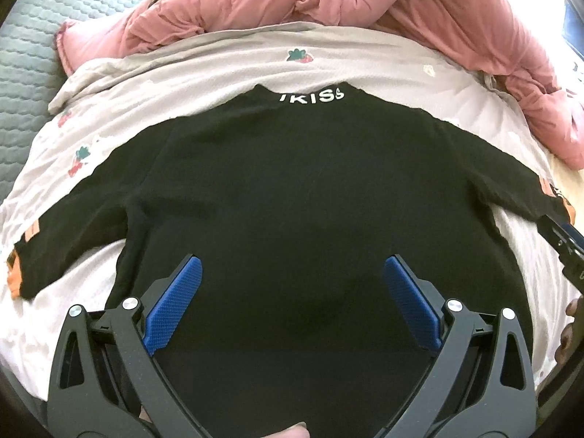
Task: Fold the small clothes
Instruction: 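Move the right gripper to the orange sleeve cuff and grasp it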
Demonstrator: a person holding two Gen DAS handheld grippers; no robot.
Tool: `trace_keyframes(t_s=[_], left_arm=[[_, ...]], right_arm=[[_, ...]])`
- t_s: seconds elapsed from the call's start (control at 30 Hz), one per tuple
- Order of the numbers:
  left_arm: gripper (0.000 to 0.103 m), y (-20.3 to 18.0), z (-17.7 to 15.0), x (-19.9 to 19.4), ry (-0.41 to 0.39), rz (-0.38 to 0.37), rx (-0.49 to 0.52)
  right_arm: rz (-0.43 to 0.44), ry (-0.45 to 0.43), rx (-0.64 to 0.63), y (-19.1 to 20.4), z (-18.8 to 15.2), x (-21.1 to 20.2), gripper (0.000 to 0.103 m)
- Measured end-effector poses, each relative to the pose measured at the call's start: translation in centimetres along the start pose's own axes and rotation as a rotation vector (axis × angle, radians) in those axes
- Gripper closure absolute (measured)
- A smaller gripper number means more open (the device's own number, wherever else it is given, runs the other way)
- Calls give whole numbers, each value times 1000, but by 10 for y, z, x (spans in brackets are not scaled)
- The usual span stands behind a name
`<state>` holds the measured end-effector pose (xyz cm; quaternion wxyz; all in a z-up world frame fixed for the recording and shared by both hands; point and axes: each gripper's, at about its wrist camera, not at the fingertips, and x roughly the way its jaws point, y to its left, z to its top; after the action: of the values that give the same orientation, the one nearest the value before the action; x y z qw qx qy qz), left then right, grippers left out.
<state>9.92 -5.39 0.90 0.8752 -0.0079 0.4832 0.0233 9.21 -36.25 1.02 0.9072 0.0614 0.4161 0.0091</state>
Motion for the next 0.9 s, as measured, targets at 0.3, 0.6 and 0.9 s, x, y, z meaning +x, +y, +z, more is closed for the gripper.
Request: trace_keyframes(t_s=[0.3,0.6,0.9], left_arm=[[9,-1,19,14,5,0,-12],[9,0,40,42,46,11,-10],[9,-4,73,74,72,-29,-2]], right_arm=[[-99,-2,90,-56,18,15,4],[-194,6,185,-118,28,29,4],[-242,41,328,-188,22,43,4]])
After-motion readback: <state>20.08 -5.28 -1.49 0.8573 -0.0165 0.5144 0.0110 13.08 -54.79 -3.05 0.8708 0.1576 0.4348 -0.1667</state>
